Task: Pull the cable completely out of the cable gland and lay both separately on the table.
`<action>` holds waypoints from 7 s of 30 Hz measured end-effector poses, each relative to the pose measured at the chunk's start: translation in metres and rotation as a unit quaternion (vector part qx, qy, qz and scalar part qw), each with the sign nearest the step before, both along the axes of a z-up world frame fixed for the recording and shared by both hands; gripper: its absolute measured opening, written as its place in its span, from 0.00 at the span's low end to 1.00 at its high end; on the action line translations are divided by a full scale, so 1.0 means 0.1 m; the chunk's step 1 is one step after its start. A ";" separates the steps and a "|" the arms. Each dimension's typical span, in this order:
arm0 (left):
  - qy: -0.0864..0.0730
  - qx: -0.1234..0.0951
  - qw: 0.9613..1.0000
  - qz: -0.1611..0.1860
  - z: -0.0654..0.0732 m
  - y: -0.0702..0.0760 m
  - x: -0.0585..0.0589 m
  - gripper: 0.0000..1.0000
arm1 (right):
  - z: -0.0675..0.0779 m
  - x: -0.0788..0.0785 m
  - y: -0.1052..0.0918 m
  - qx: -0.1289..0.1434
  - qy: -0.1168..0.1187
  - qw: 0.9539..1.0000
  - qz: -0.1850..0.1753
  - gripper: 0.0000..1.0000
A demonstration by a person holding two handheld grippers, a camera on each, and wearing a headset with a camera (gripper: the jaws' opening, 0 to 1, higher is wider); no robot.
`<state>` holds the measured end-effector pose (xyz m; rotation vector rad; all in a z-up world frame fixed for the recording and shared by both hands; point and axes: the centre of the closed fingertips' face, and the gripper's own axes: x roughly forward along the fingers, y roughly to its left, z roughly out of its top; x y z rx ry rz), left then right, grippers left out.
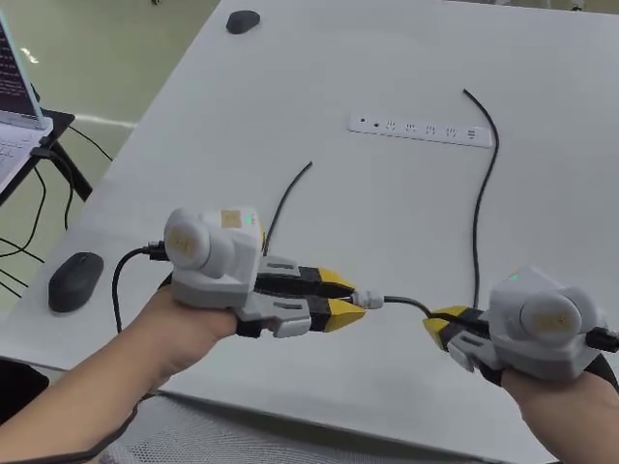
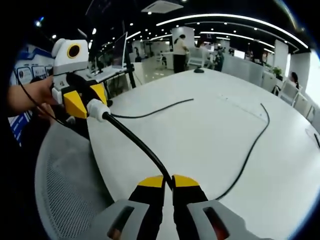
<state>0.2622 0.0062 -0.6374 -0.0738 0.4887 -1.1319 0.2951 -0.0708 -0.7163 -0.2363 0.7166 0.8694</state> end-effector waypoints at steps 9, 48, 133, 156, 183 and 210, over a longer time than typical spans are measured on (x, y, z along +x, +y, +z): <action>-0.004 0.005 1.000 0.007 0.02 0.05 0.06 0.15 | 0.09 -0.06 -0.02 -0.024 -0.032 0.999 0.033 0.02; -0.015 0.002 1.000 -0.003 0.08 0.10 0.00 0.15 | 0.71 -0.21 0.72 -0.058 -0.136 0.983 0.113 0.01; 0.002 0.008 1.000 0.017 -0.05 0.11 -0.08 0.15 | 0.54 -0.29 0.62 -0.061 -0.117 0.982 0.139 0.13; 0.009 0.015 1.000 0.018 -0.06 0.05 -0.10 0.15 | 0.54 -0.35 0.66 -0.068 -0.128 0.975 0.170 0.00; 0.008 0.009 1.000 0.029 -0.06 0.05 -0.05 0.15 | 0.39 -0.23 0.43 -0.053 -0.074 0.990 0.111 0.00; 0.007 0.000 1.000 0.025 -0.06 0.13 -0.09 0.15 | -0.16 -0.09 -0.17 -0.005 0.054 0.994 -0.092 0.00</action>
